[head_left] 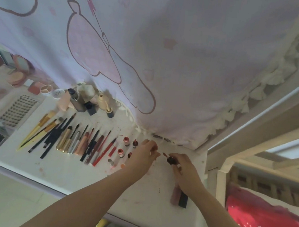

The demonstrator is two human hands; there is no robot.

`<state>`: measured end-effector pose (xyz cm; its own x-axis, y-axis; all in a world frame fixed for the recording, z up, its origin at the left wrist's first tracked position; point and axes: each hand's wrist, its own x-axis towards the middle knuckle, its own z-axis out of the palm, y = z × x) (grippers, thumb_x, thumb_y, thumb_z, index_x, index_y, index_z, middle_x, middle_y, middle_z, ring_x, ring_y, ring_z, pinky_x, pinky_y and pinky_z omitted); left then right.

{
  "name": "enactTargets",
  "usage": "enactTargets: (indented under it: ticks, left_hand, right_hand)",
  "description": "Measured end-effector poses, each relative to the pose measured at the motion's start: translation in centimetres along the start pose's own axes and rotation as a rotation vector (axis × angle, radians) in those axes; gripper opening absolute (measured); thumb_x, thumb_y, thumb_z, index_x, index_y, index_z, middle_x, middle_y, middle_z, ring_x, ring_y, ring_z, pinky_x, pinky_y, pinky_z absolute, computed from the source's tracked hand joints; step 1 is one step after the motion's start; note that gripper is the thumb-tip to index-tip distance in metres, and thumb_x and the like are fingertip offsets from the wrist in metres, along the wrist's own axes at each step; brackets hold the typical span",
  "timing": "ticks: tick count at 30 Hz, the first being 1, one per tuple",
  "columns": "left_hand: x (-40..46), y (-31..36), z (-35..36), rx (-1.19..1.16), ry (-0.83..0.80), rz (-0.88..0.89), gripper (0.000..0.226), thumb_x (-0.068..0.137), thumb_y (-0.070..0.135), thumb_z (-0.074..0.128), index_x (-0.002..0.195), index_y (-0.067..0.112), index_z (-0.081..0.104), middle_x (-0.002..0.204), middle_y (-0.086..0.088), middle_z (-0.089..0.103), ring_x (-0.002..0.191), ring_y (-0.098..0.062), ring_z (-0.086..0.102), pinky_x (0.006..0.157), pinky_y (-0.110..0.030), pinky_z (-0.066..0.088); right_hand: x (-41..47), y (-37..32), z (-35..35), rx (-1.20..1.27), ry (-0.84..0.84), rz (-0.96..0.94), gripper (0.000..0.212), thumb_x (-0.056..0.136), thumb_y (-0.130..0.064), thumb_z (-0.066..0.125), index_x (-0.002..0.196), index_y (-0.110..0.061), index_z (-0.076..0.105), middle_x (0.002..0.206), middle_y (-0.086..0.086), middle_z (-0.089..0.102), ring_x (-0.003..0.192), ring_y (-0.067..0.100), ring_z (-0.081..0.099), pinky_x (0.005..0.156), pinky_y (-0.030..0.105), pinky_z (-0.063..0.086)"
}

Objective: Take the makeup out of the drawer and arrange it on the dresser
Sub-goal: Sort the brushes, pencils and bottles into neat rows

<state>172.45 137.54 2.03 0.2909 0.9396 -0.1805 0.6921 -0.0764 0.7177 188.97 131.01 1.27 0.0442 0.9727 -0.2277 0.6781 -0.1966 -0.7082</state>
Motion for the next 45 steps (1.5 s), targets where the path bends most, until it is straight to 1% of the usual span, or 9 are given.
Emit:
enactTargets:
  ticks: [4, 7, 17, 21, 25, 29, 38, 40, 45]
  left_hand:
    - [0.9, 0.1, 0.6, 0.102, -0.049, 0.096, 0.012, 0.092, 0.02, 0.056, 0.095, 0.008, 0.055, 0.097, 0.0, 0.049, 0.074, -0.015, 0.046, 0.064, -0.02, 0.03]
    - [1.2, 0.2, 0.8, 0.146, -0.073, 0.118, 0.016, 0.093, 0.02, 0.055, 0.099, 0.005, 0.055, 0.103, -0.005, 0.05, 0.077, -0.019, 0.048, 0.066, -0.024, 0.034]
    - [0.6, 1.2, -0.8, 0.068, -0.115, 0.09, 0.044, 0.093, 0.023, 0.055, 0.134, 0.014, 0.042, 0.132, -0.005, 0.044, 0.113, -0.019, 0.05, 0.087, -0.024, 0.04]
    - [-2.9, 2.0, -3.4, 0.015, 0.059, 0.189, 0.026, 0.095, 0.025, 0.05, 0.12, 0.019, 0.051, 0.107, 0.005, 0.052, 0.094, -0.009, 0.054, 0.078, -0.024, 0.049]
    - [-11.7, -4.1, -6.8, 0.08, 0.212, 0.218, 0.009, 0.093, 0.03, 0.048, 0.097, 0.023, 0.054, 0.082, 0.012, 0.054, 0.07, -0.003, 0.052, 0.061, -0.016, 0.048]
    - [-15.7, -11.5, -8.8, 0.192, 0.299, -0.078, 0.026, 0.087, 0.006, 0.061, 0.112, 0.004, 0.058, 0.098, -0.003, 0.058, 0.085, -0.023, 0.061, 0.067, -0.034, 0.055]
    - [-9.5, -12.0, -7.1, 0.543, 0.103, 0.126, 0.04, 0.093, 0.02, 0.054, 0.133, 0.015, 0.051, 0.128, -0.013, 0.055, 0.108, -0.027, 0.057, 0.087, -0.034, 0.05]
    - [-8.9, -11.9, -7.3, 0.594, 0.101, 0.139, 0.031, 0.093, 0.023, 0.055, 0.123, 0.016, 0.058, 0.124, -0.013, 0.056, 0.103, -0.027, 0.058, 0.084, -0.032, 0.051]
    - [-9.4, -12.1, -8.3, 0.604, 0.046, 0.286, 0.018, 0.071, 0.018, 0.081, 0.083, 0.013, 0.068, 0.08, -0.007, 0.065, 0.064, -0.022, 0.062, 0.055, -0.028, 0.054]
  right_hand:
    - [1.4, -0.2, 0.7, -0.028, 0.016, 0.016, 0.019, 0.094, -0.012, 0.047, 0.108, -0.02, 0.056, 0.109, -0.005, 0.058, 0.1, 0.013, 0.055, 0.09, 0.02, 0.043]
    - [2.3, -0.3, 1.2, -0.149, -0.005, 0.018, 0.027, 0.094, -0.013, 0.045, 0.12, -0.016, 0.053, 0.117, 0.003, 0.058, 0.108, 0.021, 0.051, 0.093, 0.029, 0.042]
    - [-0.1, -0.3, 0.7, -0.252, -0.01, -0.114, 0.024, 0.089, -0.005, 0.048, 0.107, -0.011, 0.063, 0.111, 0.003, 0.059, 0.102, 0.021, 0.052, 0.088, 0.026, 0.039]
    - [-1.6, -1.9, 2.1, -0.155, -0.017, -0.103, 0.016, 0.093, -0.01, 0.046, 0.101, -0.016, 0.058, 0.098, -0.004, 0.052, 0.087, 0.017, 0.056, 0.075, 0.023, 0.039]
    - [-3.4, -3.7, 5.5, -0.13, -0.113, -0.194, 0.015, 0.094, -0.012, 0.045, 0.103, -0.014, 0.057, 0.105, 0.0, 0.054, 0.09, 0.015, 0.055, 0.082, 0.024, 0.044]
    - [-4.4, -4.7, 8.3, -0.162, -0.148, -0.208, 0.019, 0.095, -0.013, 0.043, 0.107, -0.016, 0.058, 0.11, -0.001, 0.055, 0.094, 0.014, 0.054, 0.079, 0.017, 0.037]
    - [-4.5, -6.5, 11.1, -0.299, -0.124, -0.23, 0.02, 0.097, -0.02, 0.043, 0.111, -0.015, 0.055, 0.112, 0.0, 0.049, 0.092, 0.018, 0.053, 0.076, 0.019, 0.039]
    - [-4.6, -6.3, 11.3, -0.324, -0.108, -0.241, 0.018, 0.095, -0.019, 0.044, 0.109, -0.014, 0.055, 0.111, 0.001, 0.049, 0.092, 0.018, 0.051, 0.073, 0.018, 0.036]
    - [-5.1, -5.9, 11.6, -0.399, -0.098, -0.265, 0.017, 0.094, -0.017, 0.048, 0.106, -0.01, 0.057, 0.108, 0.006, 0.052, 0.092, 0.022, 0.053, 0.077, 0.023, 0.041]
